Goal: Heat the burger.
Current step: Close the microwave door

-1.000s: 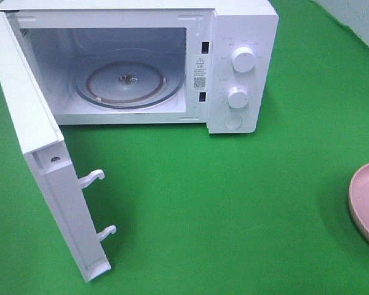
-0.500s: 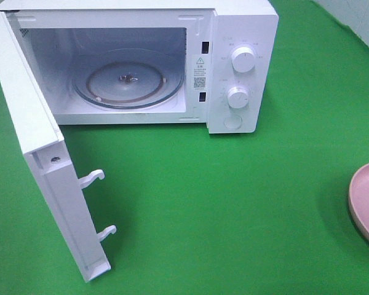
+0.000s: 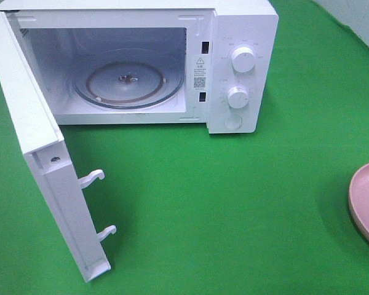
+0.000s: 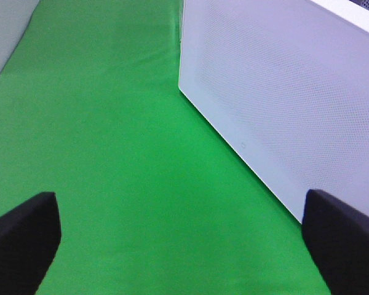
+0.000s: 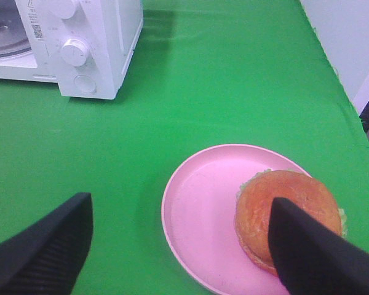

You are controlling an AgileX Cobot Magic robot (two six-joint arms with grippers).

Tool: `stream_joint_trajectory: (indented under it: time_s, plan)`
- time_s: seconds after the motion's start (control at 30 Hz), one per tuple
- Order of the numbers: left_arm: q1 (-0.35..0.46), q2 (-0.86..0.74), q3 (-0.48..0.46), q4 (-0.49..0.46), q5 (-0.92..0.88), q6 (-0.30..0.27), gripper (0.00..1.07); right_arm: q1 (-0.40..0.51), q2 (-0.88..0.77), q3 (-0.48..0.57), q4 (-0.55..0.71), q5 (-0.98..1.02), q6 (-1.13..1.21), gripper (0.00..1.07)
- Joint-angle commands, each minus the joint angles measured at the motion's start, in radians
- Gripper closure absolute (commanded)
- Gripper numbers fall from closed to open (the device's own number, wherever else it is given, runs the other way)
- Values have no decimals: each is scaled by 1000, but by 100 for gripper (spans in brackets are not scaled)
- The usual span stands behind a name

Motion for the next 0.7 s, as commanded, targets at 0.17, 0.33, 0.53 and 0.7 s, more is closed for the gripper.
stream_joint_trajectory:
  time_s: [0.17, 0.33, 0.53, 0.7]
  plan:
    - [3, -6, 2, -10, -8, -8, 7, -7, -28, 2, 2, -11, -8, 31]
    - [3, -5, -27, -17, -69, -16, 14, -7, -28, 2, 2, -11, -8, 31]
    - [3, -5, -30, -16, -188, -16, 43, -7, -28, 2, 2, -11, -8, 31]
    - [3, -5, -24, 0, -265, -11, 72, -7, -28, 2, 2, -11, -8, 31]
